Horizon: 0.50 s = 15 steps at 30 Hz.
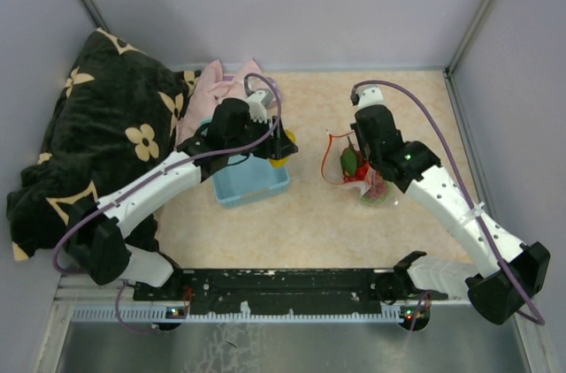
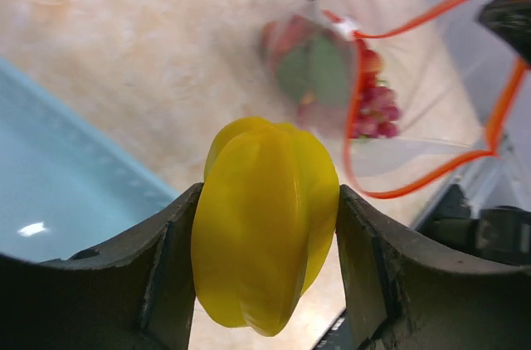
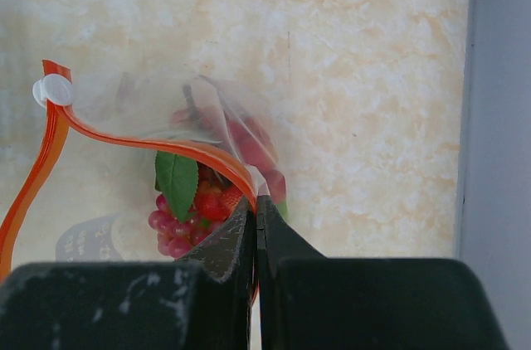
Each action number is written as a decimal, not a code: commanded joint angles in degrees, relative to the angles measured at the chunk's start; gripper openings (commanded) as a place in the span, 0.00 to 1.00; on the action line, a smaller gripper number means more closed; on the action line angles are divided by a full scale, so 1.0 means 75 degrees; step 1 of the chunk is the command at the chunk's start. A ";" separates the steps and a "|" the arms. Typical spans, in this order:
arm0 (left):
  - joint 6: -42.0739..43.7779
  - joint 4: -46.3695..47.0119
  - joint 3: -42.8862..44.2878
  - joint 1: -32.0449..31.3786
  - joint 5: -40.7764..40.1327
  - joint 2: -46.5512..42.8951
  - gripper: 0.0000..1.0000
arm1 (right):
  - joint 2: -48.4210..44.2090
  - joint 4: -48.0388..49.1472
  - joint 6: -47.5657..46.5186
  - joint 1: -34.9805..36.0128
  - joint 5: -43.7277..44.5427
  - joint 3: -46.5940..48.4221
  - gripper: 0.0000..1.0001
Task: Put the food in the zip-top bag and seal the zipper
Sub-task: Pick up the fake fruit from the bin, then place the fake fruit in the zipper food storage bag.
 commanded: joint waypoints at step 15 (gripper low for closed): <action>-0.3144 0.4022 -0.0231 -0.1646 0.0222 0.0726 0.47 | -0.0464 0.0274 0.0178 -0.0057 -0.0284 0.0120 0.00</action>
